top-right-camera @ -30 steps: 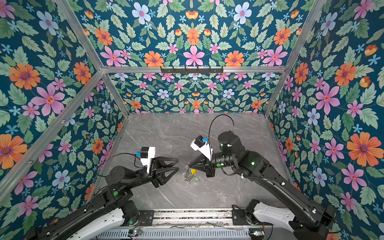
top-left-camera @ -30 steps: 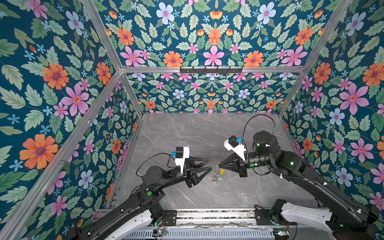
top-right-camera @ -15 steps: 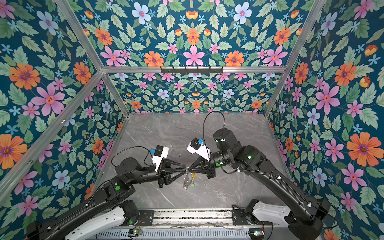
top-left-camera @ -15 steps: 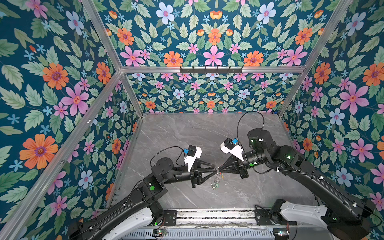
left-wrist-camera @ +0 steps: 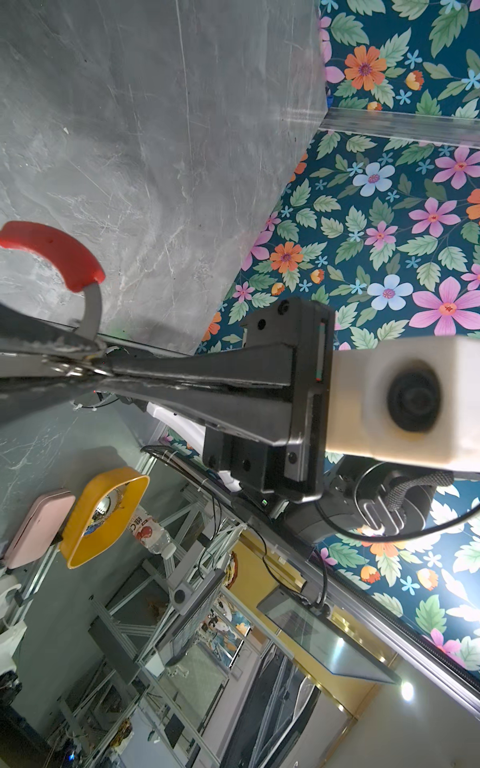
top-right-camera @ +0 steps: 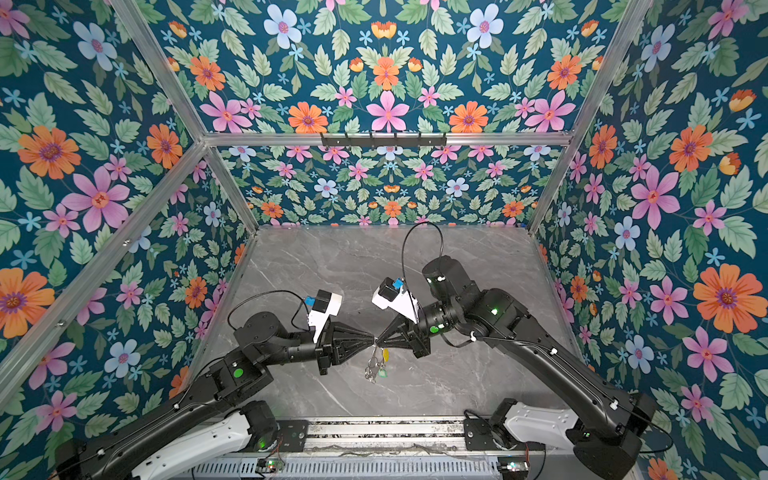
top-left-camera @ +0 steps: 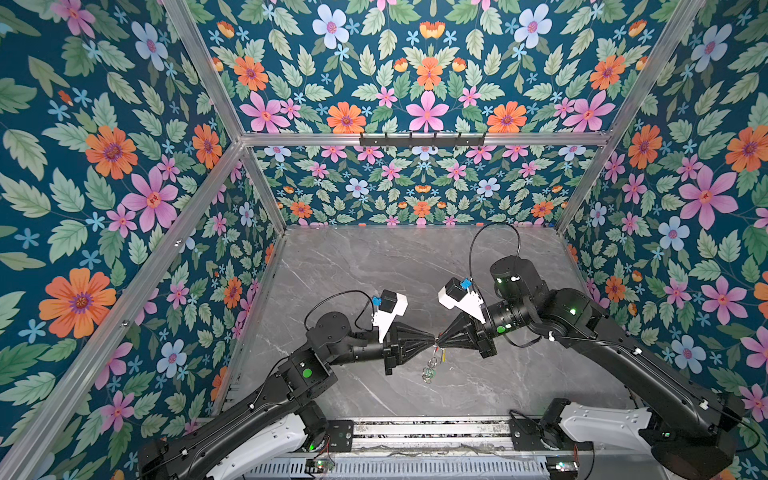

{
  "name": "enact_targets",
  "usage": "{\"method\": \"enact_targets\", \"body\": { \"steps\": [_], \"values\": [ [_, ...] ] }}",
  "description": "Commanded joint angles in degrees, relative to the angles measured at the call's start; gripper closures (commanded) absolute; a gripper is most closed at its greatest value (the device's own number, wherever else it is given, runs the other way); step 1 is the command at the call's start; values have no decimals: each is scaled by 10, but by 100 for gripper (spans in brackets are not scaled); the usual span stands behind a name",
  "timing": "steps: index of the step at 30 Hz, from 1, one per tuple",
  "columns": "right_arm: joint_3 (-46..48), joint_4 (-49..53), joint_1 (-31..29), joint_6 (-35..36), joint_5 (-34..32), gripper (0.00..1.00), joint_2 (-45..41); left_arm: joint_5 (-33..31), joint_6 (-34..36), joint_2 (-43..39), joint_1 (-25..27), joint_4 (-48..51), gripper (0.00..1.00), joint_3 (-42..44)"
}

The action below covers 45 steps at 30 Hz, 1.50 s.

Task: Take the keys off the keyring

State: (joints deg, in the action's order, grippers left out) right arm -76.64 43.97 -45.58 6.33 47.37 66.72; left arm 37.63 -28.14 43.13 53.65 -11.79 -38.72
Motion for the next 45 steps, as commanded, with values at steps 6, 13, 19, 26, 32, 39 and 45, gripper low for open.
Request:
{"method": "enact_targets", "body": {
  "steps": [6, 13, 19, 26, 32, 39, 45],
  "values": [
    [-3, -15, 0, -5, -13, 100, 4, 23, 3, 3, 1, -28, 94, -1],
    [1, -51, 0, -33, -37, 100, -1, 31, -2, -1, 1, -88, 100, 21],
    [59, -172, -2, -96, -78, 57, -55, -30, 6, -30, 0, -125, 100, 43],
    [188, -369, -15, -181, -170, 47, -154, -101, 12, -74, 1, -181, 100, 76],
    [219, -404, -64, -162, -229, 46, -165, -87, 5, -64, 1, -228, 100, 83],
    [251, -474, -71, -177, -205, 45, -172, -62, -9, -57, 1, -280, 100, 93],
    [262, -480, -82, -182, -199, 45, -165, -73, -17, -59, 1, -303, 100, 100]
  ]
}}
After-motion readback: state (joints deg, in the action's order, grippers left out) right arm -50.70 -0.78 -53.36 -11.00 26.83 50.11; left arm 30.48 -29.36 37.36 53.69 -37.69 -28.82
